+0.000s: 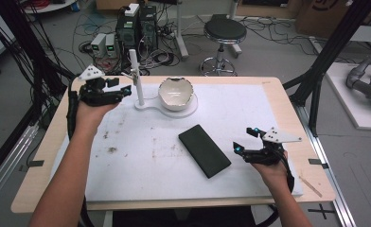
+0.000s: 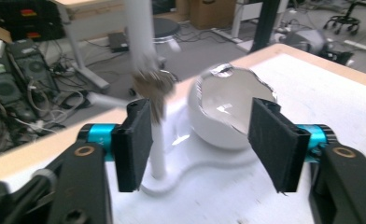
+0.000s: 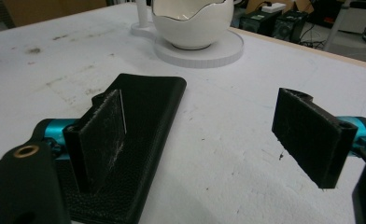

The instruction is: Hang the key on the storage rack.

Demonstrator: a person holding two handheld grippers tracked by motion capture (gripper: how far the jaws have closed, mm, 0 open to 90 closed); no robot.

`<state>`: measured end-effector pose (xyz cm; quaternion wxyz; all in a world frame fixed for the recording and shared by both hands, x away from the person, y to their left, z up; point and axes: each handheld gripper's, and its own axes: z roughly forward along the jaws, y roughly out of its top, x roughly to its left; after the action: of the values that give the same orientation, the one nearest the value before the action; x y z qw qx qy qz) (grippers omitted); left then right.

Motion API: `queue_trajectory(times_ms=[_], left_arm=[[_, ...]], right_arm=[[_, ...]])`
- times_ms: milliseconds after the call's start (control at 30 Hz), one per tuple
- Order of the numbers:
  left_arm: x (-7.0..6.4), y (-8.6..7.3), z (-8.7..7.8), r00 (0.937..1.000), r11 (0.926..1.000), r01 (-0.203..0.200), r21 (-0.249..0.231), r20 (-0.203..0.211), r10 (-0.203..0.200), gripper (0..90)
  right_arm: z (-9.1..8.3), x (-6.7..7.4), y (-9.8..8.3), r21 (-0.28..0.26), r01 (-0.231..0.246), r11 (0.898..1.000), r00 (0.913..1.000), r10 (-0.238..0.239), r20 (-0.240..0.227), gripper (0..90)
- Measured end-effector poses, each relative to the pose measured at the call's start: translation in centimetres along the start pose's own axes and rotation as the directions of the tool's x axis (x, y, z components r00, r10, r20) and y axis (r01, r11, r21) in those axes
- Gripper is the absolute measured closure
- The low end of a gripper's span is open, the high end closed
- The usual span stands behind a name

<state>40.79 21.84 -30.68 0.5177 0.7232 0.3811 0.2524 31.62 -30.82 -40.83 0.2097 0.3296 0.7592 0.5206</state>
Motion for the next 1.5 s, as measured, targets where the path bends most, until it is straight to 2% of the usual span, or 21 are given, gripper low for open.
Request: queue_trajectory(times_ms=[167,200,233,267,300,367,467,500,533,633,700,733,767,833,867,1100,1167,1233,1433,1500], left_arm=[[-1.2,-3.3,-0.4,0.999,0.9993,0.033,-0.017,0.031,-0.032,33.5],[-1.5,-3.9,-0.4,0.9989,0.9995,0.031,-0.011,0.035,-0.03,30.6],[-2.2,-5.1,-0.5,0.998,0.9997,0.021,0.012,0.059,-0.021,29.8],[-2.2,-5.1,-0.5,0.998,0.9997,0.021,0.012,0.059,-0.021,28.9],[-2.8,-6.0,-0.6,0.997,0.9996,0.014,0.025,0.076,-0.016,27.8],[-3.1,-6.5,-0.8,0.9966,0.9994,0.013,0.032,0.081,-0.015,27.4],[-3.9,-8.9,-1.0,0.9937,0.9984,0.037,0.043,0.104,-0.041,26.0],[-3.9,-8.9,-1.0,0.9937,0.9984,0.037,0.043,0.104,-0.041,25.3],[-4.2,-9.9,-0.9,0.992,0.9954,0.052,0.081,0.111,-0.061,24.8],[-4.5,-10.4,-1.1,0.9911,0.9938,0.055,0.097,0.116,-0.066,20.6],[-5.5,-10.8,-1.9,0.9904,0.9968,0.039,0.07,0.13,-0.048,20.1],[-5.5,-10.8,-1.9,0.9904,0.9968,0.039,0.07,0.13,-0.048,19.9],[-6.0,-11.2,-2.5,0.9912,0.9989,0.019,0.043,0.13,-0.024,19.6],[-6.2,-11.4,-2.9,0.9916,0.9994,0.01,0.033,0.129,-0.015,18.9],[-6.3,-11.9,-3.4,0.992,1.0,0.002,0.006,0.126,-0.003,18.7],[-5.4,-12.8,-3.4,0.9883,0.9992,0.02,-0.036,0.152,-0.014,17.7],[-5.0,-12.8,-3.5,0.9854,0.9983,0.005,-0.057,0.17,0.005,17.8],[-4.8,-12.8,-3.6,0.9838,0.9976,0.006,-0.068,0.179,0.006,17.7],[-4.4,-12.8,-3.4,0.9834,0.9975,0.026,-0.065,0.181,-0.013,17.2],[-4.6,-12.8,-3.1,0.9827,0.9979,0.019,-0.061,0.185,-0.008,17.2]], right_arm=[[0.1,-0.1,-0.1,0.019,-0.028,0.999,0.9996,0.028,-0.001,17.6],[0.2,-0.1,-0.1,0.023,-0.02,1.0,0.9998,0.02,-0.009,17.6],[0.3,-0.1,-0.1,0.023,-0.019,1.0,0.9998,0.019,-0.011,17.6],[0.4,-0.1,-0.1,0.027,-0.019,0.999,0.9998,0.019,-0.01,17.6],[0.4,-0.1,-0.1,0.029,-0.022,0.999,0.9996,0.022,-0.015,17.6],[0.5,-0.1,-0.1,0.033,-0.023,0.999,0.9996,0.023,-0.016,17.6],[0.7,-0.2,-0.1,0.039,-0.012,0.999,0.9997,0.013,-0.022,17.6],[0.7,-0.2,-0.1,0.04,-0.009,0.999,0.9997,0.01,-0.023,17.6],[0.7,-0.2,-0.1,0.04,-0.011,0.999,0.9997,0.012,-0.022,17.6],[0.6,-0.3,-0.1,0.03,-0.019,0.999,0.9997,0.019,-0.013,17.6],[0.5,-0.3,0.0,0.022,-0.019,1.0,0.9998,0.019,-0.01,17.6],[0.5,-0.3,0.0,0.022,-0.019,1.0,0.9998,0.019,-0.01,17.6],[0.4,-0.3,0.0,0.02,-0.02,1.0,0.9998,0.021,-0.007,17.6],[0.5,-0.4,0.0,0.023,-0.02,1.0,0.9998,0.02,-0.006,17.5],[0.5,-0.4,0.0,0.025,-0.021,0.999,0.9998,0.022,-0.005,17.6],[1.2,-0.8,-0.1,0.04,-0.031,0.999,0.9995,0.031,0.0,17.6],[1.5,-0.9,-0.1,0.048,-0.03,0.998,0.9995,0.03,0.0,17.6],[1.8,-1.0,-0.2,0.06,-0.034,0.998,0.9994,0.034,0.003,17.5],[1.6,-0.8,-0.2,0.066,-0.043,0.997,0.999,0.042,0.015,17.5],[1.5,-0.8,-0.2,0.068,-0.043,0.997,0.999,0.042,0.012,17.5]])
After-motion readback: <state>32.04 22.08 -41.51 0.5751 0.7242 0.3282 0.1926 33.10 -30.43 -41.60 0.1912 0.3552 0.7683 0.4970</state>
